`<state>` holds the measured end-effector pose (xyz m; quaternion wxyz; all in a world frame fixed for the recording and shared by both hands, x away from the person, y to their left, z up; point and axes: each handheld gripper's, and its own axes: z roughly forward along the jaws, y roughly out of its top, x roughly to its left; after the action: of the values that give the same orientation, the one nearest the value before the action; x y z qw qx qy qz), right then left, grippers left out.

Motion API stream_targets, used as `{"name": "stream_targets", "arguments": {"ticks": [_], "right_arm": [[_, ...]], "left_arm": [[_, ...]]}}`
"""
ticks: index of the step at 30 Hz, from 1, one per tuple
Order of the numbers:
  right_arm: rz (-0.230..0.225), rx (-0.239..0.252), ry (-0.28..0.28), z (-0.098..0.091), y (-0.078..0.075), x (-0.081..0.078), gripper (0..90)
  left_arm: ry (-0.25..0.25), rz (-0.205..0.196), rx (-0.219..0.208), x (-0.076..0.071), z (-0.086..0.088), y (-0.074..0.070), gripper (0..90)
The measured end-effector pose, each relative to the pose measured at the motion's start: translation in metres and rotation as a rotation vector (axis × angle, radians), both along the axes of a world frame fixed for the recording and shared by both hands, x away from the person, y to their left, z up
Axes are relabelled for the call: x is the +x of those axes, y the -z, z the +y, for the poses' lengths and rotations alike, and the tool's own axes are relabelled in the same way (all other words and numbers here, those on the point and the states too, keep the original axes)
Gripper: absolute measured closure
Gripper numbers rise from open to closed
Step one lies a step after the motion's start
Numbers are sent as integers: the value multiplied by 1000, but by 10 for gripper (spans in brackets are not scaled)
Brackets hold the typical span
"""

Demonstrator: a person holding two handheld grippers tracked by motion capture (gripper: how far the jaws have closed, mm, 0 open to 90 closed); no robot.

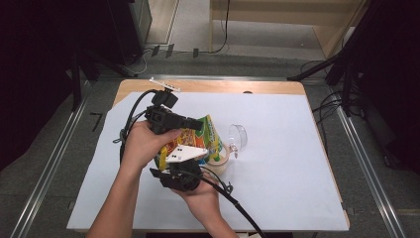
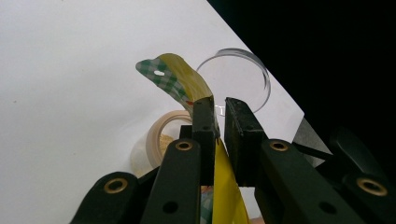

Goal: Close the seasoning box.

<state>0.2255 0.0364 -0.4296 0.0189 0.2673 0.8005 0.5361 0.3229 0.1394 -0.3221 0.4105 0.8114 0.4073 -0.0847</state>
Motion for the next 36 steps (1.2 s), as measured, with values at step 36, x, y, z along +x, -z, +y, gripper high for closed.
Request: {"name": "stream_targets", "arguments": {"ticks": [36], "right_arm": [[2, 58, 43, 0, 1, -5, 707]], "left_arm": [[17, -45, 46, -4, -10, -5, 833]]}}
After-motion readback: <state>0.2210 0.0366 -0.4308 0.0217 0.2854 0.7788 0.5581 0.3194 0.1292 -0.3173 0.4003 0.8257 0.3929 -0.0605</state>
